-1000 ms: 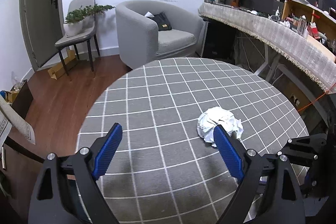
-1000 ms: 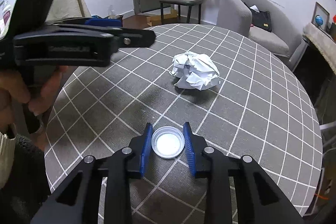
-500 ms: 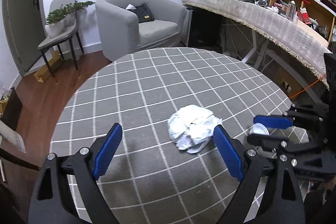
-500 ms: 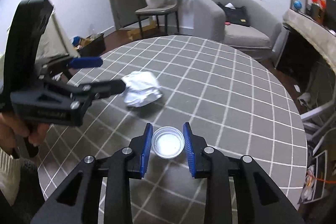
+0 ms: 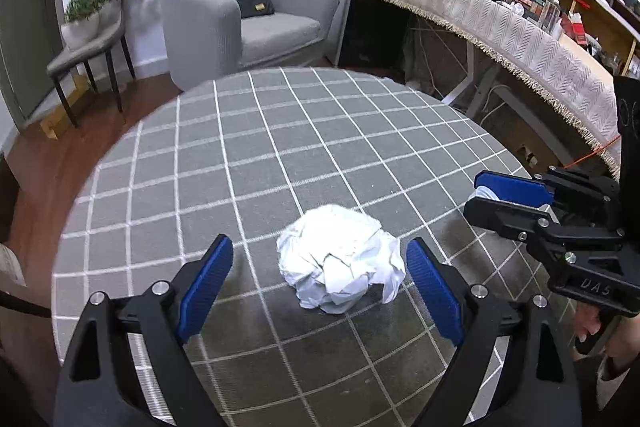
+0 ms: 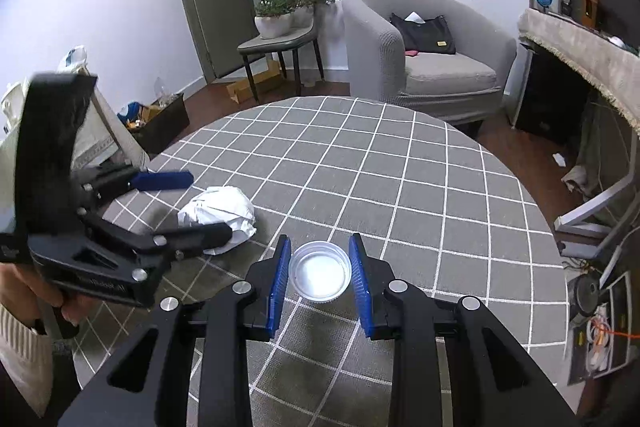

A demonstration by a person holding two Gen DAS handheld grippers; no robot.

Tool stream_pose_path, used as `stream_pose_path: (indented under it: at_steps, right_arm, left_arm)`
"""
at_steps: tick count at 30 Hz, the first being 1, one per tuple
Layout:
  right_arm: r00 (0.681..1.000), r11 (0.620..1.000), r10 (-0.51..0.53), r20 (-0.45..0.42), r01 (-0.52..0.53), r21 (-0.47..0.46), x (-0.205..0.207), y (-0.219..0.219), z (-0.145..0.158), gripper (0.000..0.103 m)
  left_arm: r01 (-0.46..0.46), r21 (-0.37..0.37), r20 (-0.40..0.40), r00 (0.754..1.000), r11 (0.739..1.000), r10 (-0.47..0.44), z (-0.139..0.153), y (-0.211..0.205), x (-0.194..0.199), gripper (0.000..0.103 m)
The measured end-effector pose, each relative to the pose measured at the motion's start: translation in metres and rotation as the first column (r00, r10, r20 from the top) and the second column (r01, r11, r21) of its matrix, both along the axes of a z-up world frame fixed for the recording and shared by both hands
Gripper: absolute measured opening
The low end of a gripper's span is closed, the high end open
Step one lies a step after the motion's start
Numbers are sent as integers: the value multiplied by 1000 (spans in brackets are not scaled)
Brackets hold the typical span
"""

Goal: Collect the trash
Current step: 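Close the left tool on the crumpled white paper while the right tool grasps the clear lid, then carry the crumpled paper and clear lid over the teal bin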

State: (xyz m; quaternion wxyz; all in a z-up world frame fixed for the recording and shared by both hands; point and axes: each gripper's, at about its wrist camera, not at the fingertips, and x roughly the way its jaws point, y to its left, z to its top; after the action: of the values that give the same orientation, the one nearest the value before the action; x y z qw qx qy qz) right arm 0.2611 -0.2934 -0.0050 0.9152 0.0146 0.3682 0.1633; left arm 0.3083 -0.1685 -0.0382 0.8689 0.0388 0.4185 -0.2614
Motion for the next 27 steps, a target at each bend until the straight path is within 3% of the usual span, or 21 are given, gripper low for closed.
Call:
stream_pose_path:
  at_steps: [4,7,8,11,18,27]
  right_arm:
    - [1000,1000,-4,-13,4,15,2,-1,-2,30]
    - [1000,1000,-9,-12,9,24,4,1,0,30]
    - [1000,1000,-10,-10,10,23,4,3,1,30]
    - [1000,1000,-9,-5,9,17,6,11,1,30]
    - [1000,1000,-8,16,8,8,7,32,7,30]
    - [998,1000,26,55,-25,-3,8,69,20,30]
  left_arm:
    - [-23,-34,-34,999,999,22,-5,4,4,85]
    - [-35,-93,-77,997,995,28,-8,9,6,72]
    - [-28,-109,-84,996,994,18,-8,10,6,62]
    - [-21,-107,-58,998,994,15,-5,10,1,55]
    - [-44,-100,6,999,994,44,9,23,-10,54]
    - [-153,-117,68,984,981,162,22,80,-19,54]
